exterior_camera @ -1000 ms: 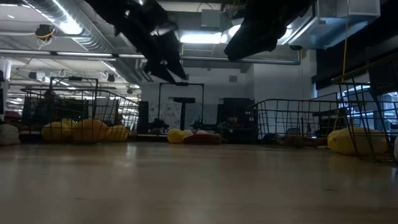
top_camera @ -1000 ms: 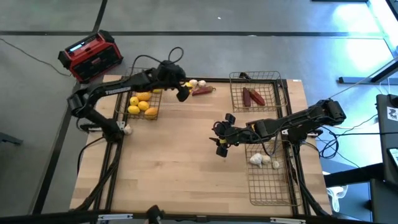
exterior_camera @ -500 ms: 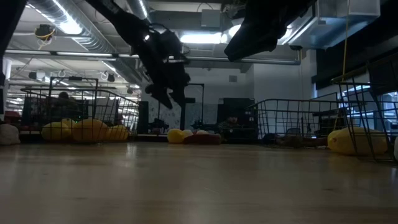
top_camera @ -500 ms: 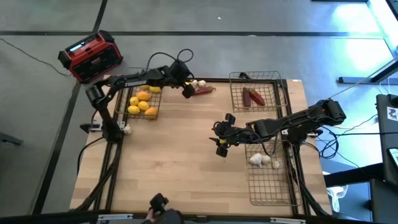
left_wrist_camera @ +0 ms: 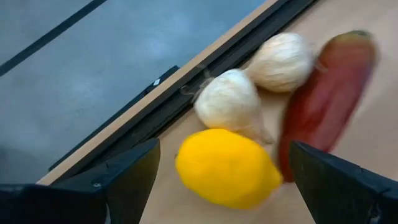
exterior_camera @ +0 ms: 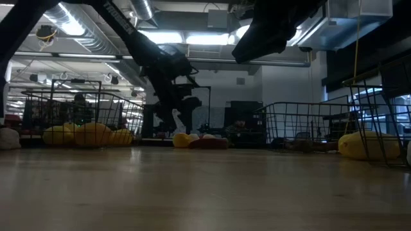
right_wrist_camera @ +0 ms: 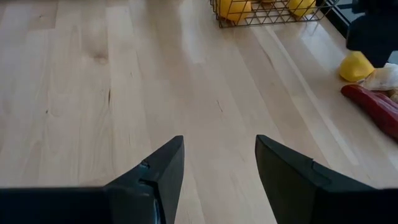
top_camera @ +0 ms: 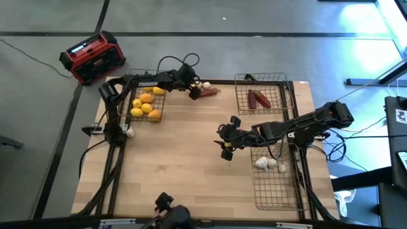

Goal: Sort produce into baskets
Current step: Put the yellow lemon into the top left wire basket

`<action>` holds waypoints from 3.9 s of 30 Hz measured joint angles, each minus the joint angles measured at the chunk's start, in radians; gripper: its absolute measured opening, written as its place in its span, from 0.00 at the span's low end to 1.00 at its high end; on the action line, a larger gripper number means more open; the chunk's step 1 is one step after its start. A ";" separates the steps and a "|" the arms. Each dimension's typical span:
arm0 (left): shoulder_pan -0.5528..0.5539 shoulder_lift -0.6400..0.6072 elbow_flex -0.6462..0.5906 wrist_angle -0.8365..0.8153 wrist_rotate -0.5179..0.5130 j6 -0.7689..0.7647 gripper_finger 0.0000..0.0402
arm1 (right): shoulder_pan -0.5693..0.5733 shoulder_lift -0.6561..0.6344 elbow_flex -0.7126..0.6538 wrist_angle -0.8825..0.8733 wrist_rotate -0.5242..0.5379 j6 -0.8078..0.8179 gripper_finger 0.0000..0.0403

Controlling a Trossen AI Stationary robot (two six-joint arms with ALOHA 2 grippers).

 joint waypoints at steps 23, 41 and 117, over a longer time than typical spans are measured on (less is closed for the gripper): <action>-0.003 0.078 -0.002 -0.010 -0.025 -0.049 0.86 | 0.000 0.000 0.000 -0.004 0.000 -0.012 0.48; -0.020 0.082 -0.003 -0.085 -0.025 0.005 0.53 | 0.000 0.000 0.000 -0.007 0.000 -0.010 0.48; 0.210 -0.499 -0.465 -0.328 -0.155 0.134 0.51 | 0.000 0.000 0.000 -0.001 -0.001 0.012 0.48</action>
